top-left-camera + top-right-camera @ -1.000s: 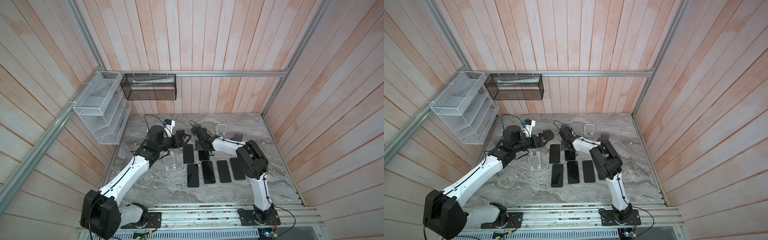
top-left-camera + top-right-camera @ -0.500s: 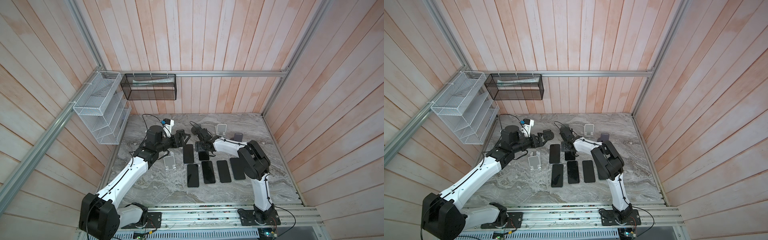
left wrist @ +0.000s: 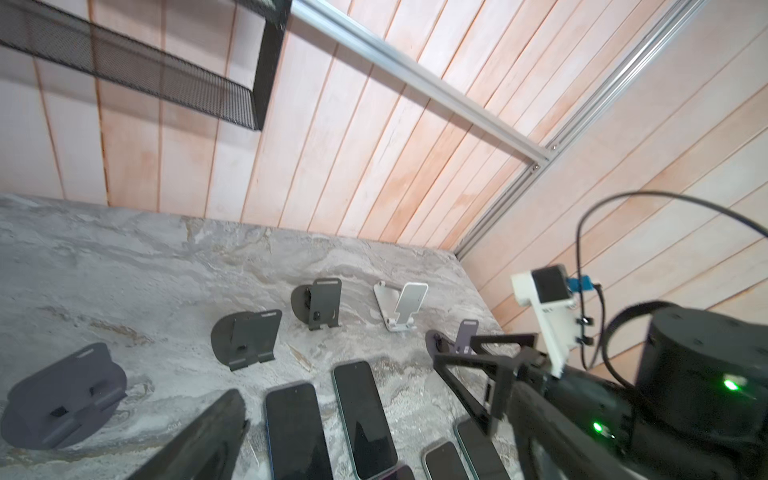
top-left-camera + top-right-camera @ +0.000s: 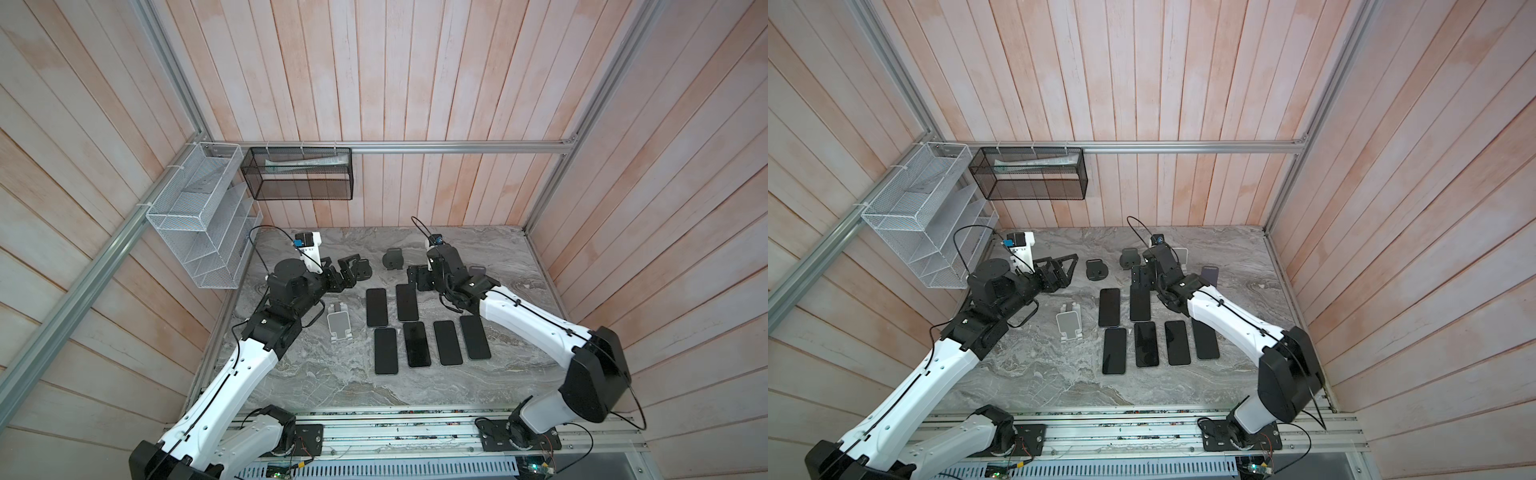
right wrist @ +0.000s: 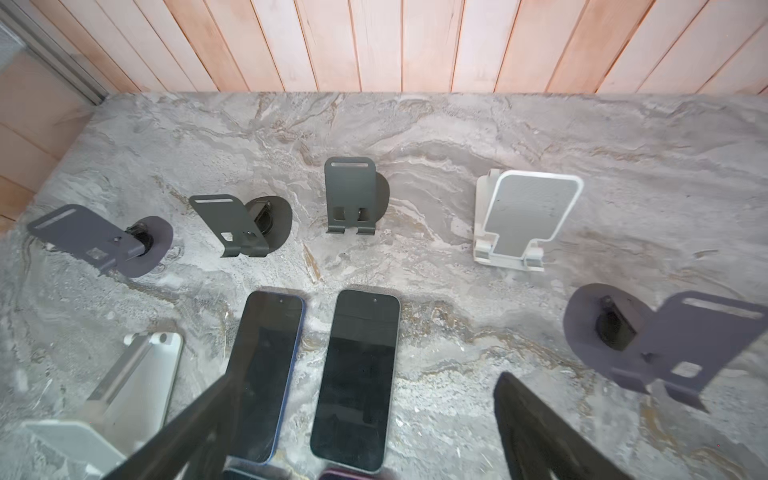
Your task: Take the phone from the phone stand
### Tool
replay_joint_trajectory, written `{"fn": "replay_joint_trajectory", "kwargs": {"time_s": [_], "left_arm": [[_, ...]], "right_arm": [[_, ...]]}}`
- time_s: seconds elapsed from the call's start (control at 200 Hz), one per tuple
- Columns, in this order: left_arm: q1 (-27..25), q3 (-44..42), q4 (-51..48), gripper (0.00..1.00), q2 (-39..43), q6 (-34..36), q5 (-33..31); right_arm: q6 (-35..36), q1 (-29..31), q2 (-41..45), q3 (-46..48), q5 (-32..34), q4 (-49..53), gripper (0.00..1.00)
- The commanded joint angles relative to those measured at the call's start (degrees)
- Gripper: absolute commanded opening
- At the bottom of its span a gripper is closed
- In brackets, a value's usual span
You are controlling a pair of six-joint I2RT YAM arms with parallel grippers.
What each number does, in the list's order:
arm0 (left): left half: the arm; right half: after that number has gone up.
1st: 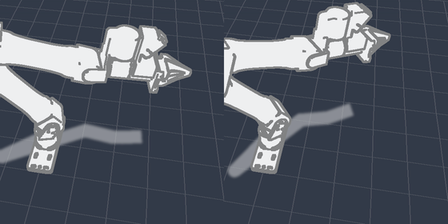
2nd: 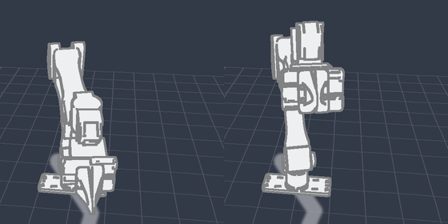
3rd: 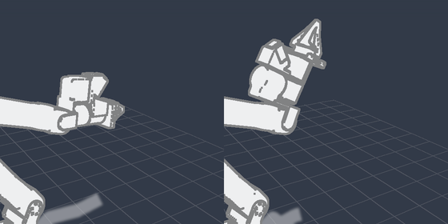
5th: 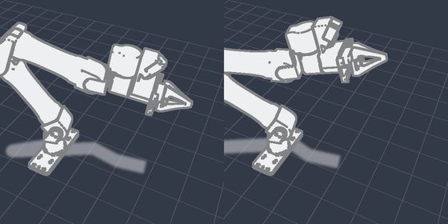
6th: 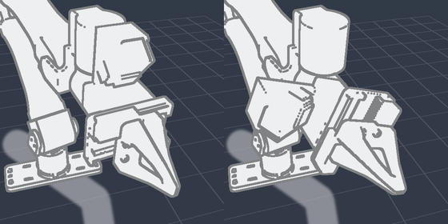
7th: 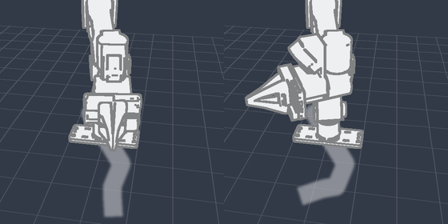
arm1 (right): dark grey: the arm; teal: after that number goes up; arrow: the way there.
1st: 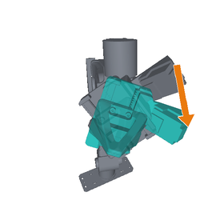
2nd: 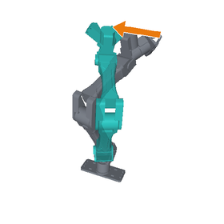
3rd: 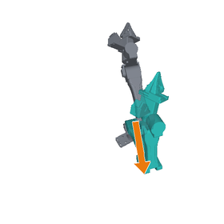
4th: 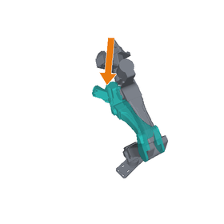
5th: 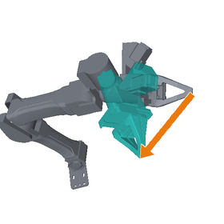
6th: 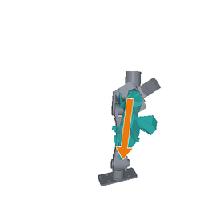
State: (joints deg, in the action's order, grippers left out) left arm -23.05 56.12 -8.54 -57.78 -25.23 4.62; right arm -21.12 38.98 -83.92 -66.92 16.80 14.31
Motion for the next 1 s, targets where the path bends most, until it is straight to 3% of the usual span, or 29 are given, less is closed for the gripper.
{"fn": "replay_joint_trajectory", "kwargs": {"time_s": [0.0, 0.105, 0.23, 0.335, 0.4, 0.46, 0.595, 0.66, 0.72, 0.775, 0.995], "left_arm": [[-1.29, 5.73, -7.68, 1.00, 0.98, 4.27, -9.19], [-2.26, 5.09, -10.46, 1.00, 3.75, 5.66, -16.28], [-2.31, -4.72, -4.25, 1.00, 9.37, 7.50, -23.37], [-2.33, -11.55, 0.87, 1.00, 13.36, 6.52, -25.46], [-2.28, -14.44, 4.38, 1.00, 14.26, 5.16, -29.08], [-2.31, -17.32, 8.98, 1.00, 14.19, 9.39, -29.03], [-2.26, -27.53, 24.98, 1.00, 12.34, 18.82, -24.84], [-2.02, -33.31, 34.67, 1.00, 11.95, 19.42, -23.98], [-1.25, -37.59, 42.26, 1.00, 10.59, 18.39, -26.35], [-0.52, -39.83, 47.43, 1.00, 7.82, 21.61, -28.02], [0.83, -40.69, 58.71, 1.00, -7.53, 28.39, -40.00]], "right_arm": [[3.84, 0.49, 7.06, 5.70, 6.81, -3.73, 0.96], [4.23, 0.95, 14.34, 11.37, 11.13, -6.88, 0.96], [6.14, 0.93, 22.92, 18.66, 4.87, -11.78, 0.98], [6.20, 0.92, 29.34, 27.76, 5.59, -20.00, 0.98], [-1.46, 0.20, 31.89, 33.93, 12.66, -25.11, 0.98], [-2.40, -1.83, 33.98, 39.21, 11.74, -31.41, 0.98], [2.06, -3.88, 37.38, 45.61, 12.78, -39.78, 0.98], [2.86, -4.64, 38.33, 46.62, 14.18, -41.30, 0.98], [0.06, -5.95, 39.66, 48.56, 14.88, -43.84, 0.98], [-0.23, -7.31, 40.49, 51.17, 11.89, -48.79, 0.98], [-0.37, -9.55, 36.53, 54.09, 13.20, -56.00, 0.98]]}}
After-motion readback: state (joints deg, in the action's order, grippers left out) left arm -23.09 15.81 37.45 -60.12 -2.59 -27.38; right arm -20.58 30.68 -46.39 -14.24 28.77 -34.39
